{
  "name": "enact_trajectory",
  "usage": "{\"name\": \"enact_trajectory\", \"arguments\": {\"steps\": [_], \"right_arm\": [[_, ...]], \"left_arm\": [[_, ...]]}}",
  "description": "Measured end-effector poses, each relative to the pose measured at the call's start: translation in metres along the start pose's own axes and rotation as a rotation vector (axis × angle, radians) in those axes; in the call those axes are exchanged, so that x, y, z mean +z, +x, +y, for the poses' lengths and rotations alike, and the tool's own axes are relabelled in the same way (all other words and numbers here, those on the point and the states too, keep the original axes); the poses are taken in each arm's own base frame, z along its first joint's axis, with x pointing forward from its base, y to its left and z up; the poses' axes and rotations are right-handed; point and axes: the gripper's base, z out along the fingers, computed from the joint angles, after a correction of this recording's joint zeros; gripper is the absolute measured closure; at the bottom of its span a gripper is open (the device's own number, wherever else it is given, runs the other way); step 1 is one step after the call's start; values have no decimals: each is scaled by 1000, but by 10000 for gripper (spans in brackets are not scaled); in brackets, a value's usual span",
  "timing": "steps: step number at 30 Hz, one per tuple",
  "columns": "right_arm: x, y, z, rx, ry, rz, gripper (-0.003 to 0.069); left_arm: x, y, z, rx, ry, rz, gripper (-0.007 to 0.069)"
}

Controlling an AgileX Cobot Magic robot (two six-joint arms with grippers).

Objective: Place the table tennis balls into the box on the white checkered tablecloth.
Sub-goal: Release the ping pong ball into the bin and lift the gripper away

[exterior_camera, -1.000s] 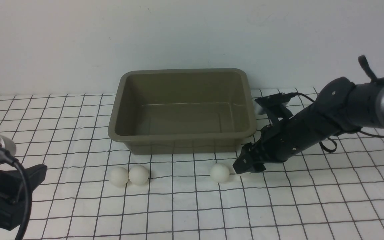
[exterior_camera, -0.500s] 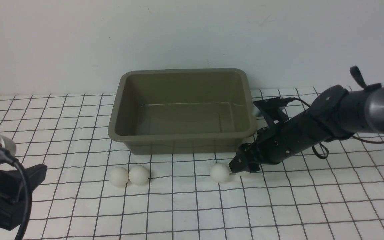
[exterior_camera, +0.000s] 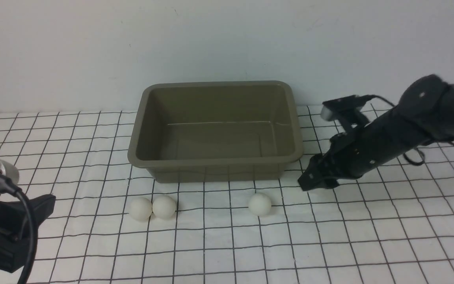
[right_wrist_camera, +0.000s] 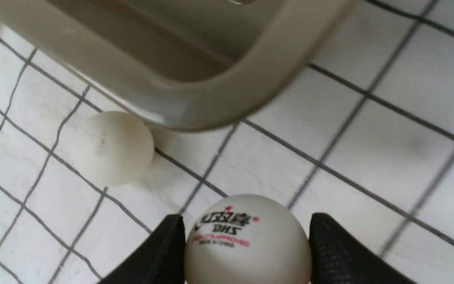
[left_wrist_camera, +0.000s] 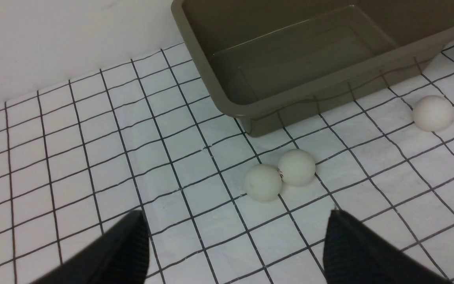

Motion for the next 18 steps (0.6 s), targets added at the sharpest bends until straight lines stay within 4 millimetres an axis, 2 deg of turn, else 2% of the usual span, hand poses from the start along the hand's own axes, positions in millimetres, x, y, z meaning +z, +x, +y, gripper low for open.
{"name": "enact_trajectory", "arguments": {"steps": [4, 6, 10, 15, 18], "right_arm": [[-26, -2, -5, -31, 40, -24, 297], [-39, -7, 2, -77, 42, -72, 297], [-46, -24, 19, -87, -19, -173, 297], [-31, -60, 36, -138, -83, -250, 297], [-6, -78, 33, -193, -95, -231, 297]], "left_arm": [[0, 0, 0, 0, 0, 0, 90], [0, 0, 0, 0, 0, 0, 90], [0, 0, 0, -1, 0, -1, 90], [0, 0, 0, -2, 0, -3, 90], [0, 0, 0, -2, 0, -3, 90]]}}
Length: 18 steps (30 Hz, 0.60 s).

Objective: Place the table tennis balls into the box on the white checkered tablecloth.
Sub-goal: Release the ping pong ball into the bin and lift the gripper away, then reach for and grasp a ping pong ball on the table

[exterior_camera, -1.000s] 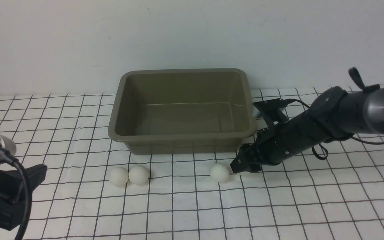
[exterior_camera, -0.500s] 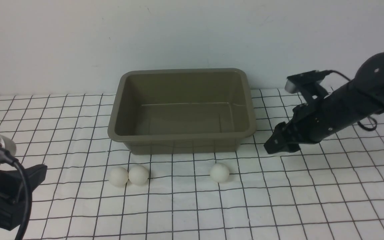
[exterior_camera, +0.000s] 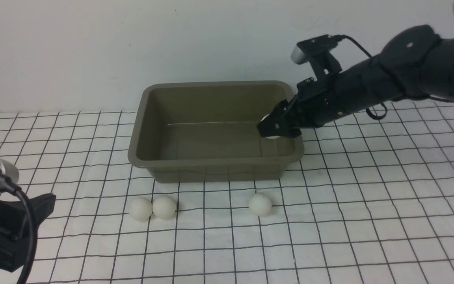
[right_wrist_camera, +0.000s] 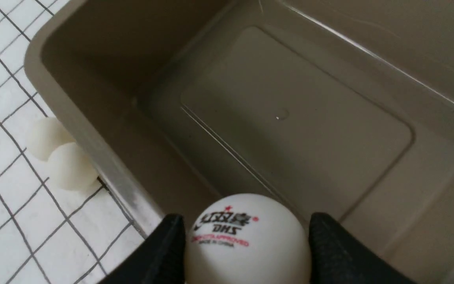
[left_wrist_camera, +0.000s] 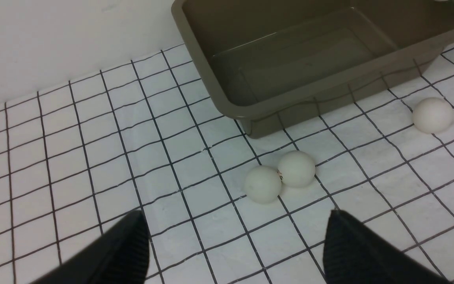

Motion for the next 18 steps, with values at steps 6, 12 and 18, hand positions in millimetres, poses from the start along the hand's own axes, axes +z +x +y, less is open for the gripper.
{"name": "enact_trajectory", "arguments": {"steps": [6, 12, 18], "right_arm": [[16, 1, -10, -57, -6, 67, 204], [-22, -15, 2, -133, 57, 73, 142], [-75, -29, 20, -176, 159, 93, 156]], "left_arm": [[0, 1, 0, 0, 5, 7, 90], [0, 1, -1, 0, 6, 8, 90], [0, 1, -1, 0, 6, 8, 90]]}}
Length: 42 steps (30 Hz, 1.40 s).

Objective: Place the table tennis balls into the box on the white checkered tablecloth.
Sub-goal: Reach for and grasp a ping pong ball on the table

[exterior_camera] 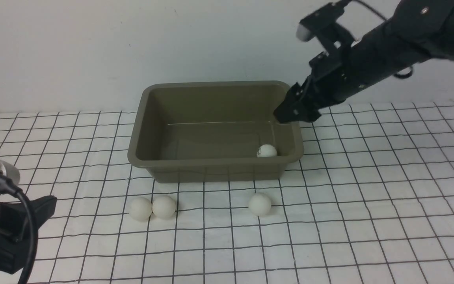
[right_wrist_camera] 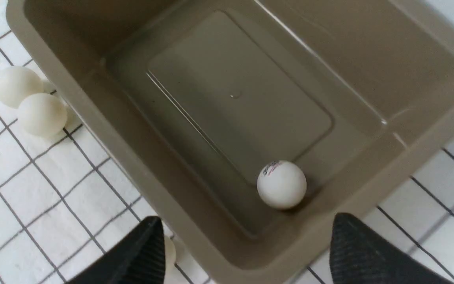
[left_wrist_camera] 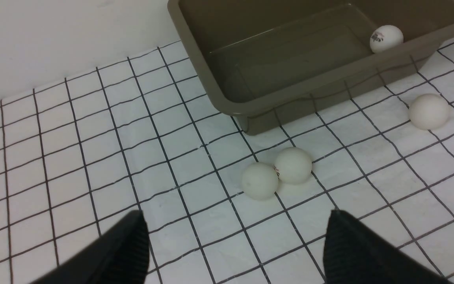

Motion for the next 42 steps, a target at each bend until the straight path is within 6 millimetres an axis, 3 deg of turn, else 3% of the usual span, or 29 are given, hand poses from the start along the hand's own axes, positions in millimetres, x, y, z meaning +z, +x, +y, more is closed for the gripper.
{"name": "enact_trajectory", "arguments": {"steps": [7, 9, 12, 16, 19, 23, 26, 36, 42], "right_arm": [[-73, 4, 16, 69, 114, 109, 157], [-84, 9, 24, 119, 94, 136, 158], [-82, 20, 40, 162, 21, 167, 158], [-57, 42, 66, 174, -57, 226, 159], [-28, 61, 88, 164, -81, 238, 159], [7, 70, 117, 111, -68, 160, 160], [27, 69, 126, 85, -53, 115, 160], [96, 85, 120, 83, 11, 115, 162], [108, 86, 116, 95, 43, 75, 162]], "left_arm": [[0, 0, 0, 0, 0, 0, 90], [0, 0, 0, 0, 0, 0, 90], [0, 0, 0, -1, 1, 0, 90], [0, 0, 0, -7, 4, -3, 90], [0, -1, -1, -17, 10, -7, 90], [0, -1, -1, -19, 11, -8, 90], [0, -1, -1, -19, 11, -8, 90], [0, -1, -1, -19, 11, -8, 90], [0, -1, -1, -20, 12, -7, 90]]}}
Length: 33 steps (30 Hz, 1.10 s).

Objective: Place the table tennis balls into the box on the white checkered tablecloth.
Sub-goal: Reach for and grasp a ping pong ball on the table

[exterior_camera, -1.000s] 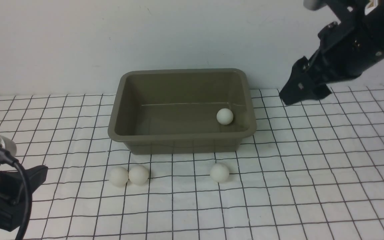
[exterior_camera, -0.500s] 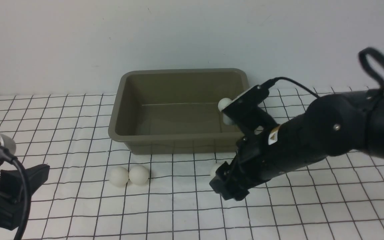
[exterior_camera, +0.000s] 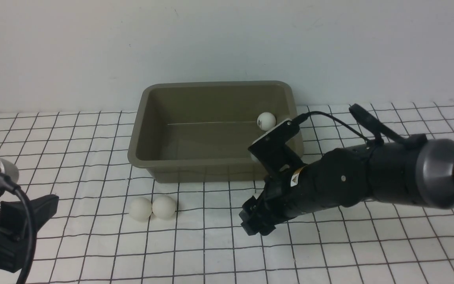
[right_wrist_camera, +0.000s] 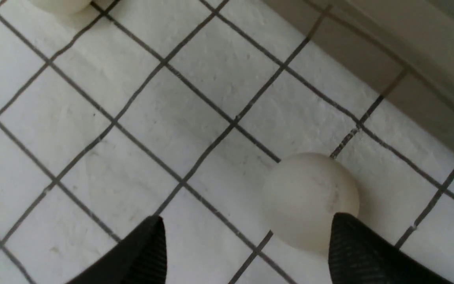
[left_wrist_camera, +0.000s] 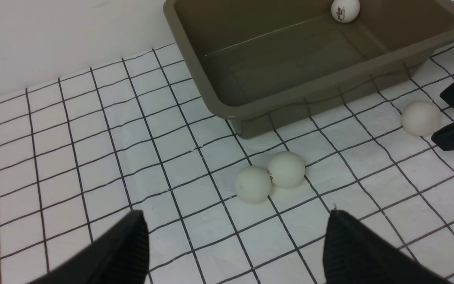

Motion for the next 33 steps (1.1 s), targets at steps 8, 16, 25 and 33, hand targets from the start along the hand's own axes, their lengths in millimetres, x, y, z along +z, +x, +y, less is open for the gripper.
{"name": "enact_trajectory", "arguments": {"steps": [8, 16, 25, 33], "right_arm": [[11, 0, -6, 9, 37, -47, 164], [19, 4, -19, 35, 66, -47, 164], [26, 6, -21, 36, 79, -59, 164], [44, 15, -23, 40, 90, -40, 176]], "left_arm": [[0, 1, -1, -2, 10, 14, 90], [0, 1, -1, -2, 10, 14, 90], [0, 1, -1, -2, 10, 14, 90], [0, 1, -1, -2, 10, 14, 90]]}}
